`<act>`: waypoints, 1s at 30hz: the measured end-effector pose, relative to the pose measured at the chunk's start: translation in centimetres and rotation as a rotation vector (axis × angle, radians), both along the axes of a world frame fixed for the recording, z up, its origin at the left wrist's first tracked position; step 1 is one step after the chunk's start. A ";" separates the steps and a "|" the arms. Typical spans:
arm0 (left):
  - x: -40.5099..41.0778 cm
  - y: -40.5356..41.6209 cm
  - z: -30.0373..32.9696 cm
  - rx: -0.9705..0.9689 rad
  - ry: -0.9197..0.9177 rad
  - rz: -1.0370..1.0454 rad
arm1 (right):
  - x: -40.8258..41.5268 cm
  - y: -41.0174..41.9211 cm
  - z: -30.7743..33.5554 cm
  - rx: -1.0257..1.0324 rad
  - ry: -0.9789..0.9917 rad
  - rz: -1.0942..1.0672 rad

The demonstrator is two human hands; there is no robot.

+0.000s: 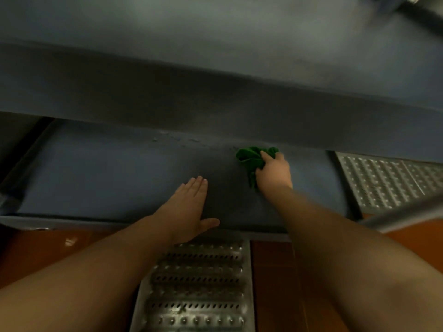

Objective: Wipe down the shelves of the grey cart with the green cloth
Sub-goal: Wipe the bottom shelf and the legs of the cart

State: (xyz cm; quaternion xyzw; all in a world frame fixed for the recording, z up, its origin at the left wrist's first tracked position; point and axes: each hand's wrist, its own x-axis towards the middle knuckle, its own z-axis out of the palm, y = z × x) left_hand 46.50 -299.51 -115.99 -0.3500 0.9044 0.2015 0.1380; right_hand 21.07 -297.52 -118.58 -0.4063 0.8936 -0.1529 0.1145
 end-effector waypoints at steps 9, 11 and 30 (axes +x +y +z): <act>-7.4 3.7 -1.6 0.007 0.034 -0.047 | -11.2 7.1 0.8 0.009 0.059 -0.189; -7.6 3.8 -2.0 0.005 0.032 -0.051 | -13.2 8.6 1.1 0.013 0.056 -0.254; 3.6 -2.0 -0.5 -0.028 0.090 0.014 | -1.1 2.4 -0.2 -0.107 -0.022 -0.236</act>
